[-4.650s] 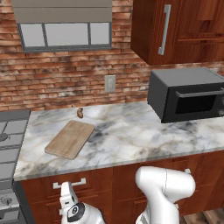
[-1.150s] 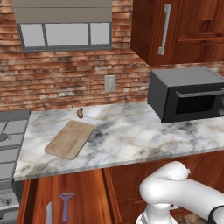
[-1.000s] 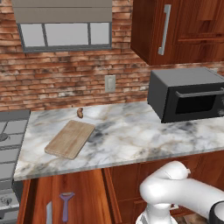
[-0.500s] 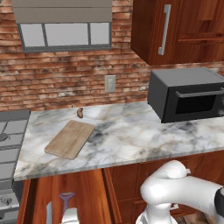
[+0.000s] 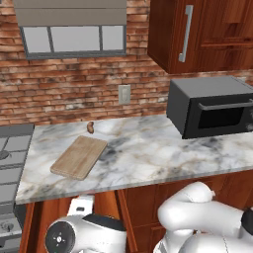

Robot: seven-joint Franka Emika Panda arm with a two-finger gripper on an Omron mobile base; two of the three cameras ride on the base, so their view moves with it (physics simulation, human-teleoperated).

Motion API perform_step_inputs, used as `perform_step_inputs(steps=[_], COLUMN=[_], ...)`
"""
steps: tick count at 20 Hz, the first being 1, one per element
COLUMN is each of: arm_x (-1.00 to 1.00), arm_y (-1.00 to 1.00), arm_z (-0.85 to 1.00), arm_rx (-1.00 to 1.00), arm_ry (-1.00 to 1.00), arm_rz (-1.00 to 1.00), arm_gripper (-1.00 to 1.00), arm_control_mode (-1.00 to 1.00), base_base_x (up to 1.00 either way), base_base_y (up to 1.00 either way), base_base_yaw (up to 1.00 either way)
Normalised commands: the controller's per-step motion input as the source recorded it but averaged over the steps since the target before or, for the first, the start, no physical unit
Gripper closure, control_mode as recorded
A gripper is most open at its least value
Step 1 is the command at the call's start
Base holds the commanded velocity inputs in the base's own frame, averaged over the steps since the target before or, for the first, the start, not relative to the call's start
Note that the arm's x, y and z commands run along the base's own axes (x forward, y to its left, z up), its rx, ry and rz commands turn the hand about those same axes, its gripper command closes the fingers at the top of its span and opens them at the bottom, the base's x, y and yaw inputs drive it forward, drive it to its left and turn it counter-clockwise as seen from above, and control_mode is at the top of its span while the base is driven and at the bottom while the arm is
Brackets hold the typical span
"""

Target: Open the drawer on the left and place the cutting tools on the cutting board.

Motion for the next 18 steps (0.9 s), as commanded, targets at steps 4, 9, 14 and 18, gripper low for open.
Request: perform_step_inputs(steps=[4, 9, 14, 18], arm_x=[0.70, 0.50, 0.09, 0.00], arm_y=[-0.09, -0.17, 0.00, 0.00], arm_z=[0.09, -0.13, -0.23, -0.12], arm_rx=[0.20, 0.31, 0.18, 0.02], arm_ry=[0.20, 0.11, 0.04, 0.05], arm_rz=[-0.35, -0.39, -0.18, -0.01], arm_gripper=[-1.00, -1.00, -1.00, -1.00], arm_control_mode=[-1.00, -1.00, -1.00, -1.00], base_base_x=[0.00, 0.00, 0.00, 0.00], base_base_y=[0.00, 0.00, 0.00, 0.00], base_base_yaw=[0.00, 0.00, 0.00, 0.00])
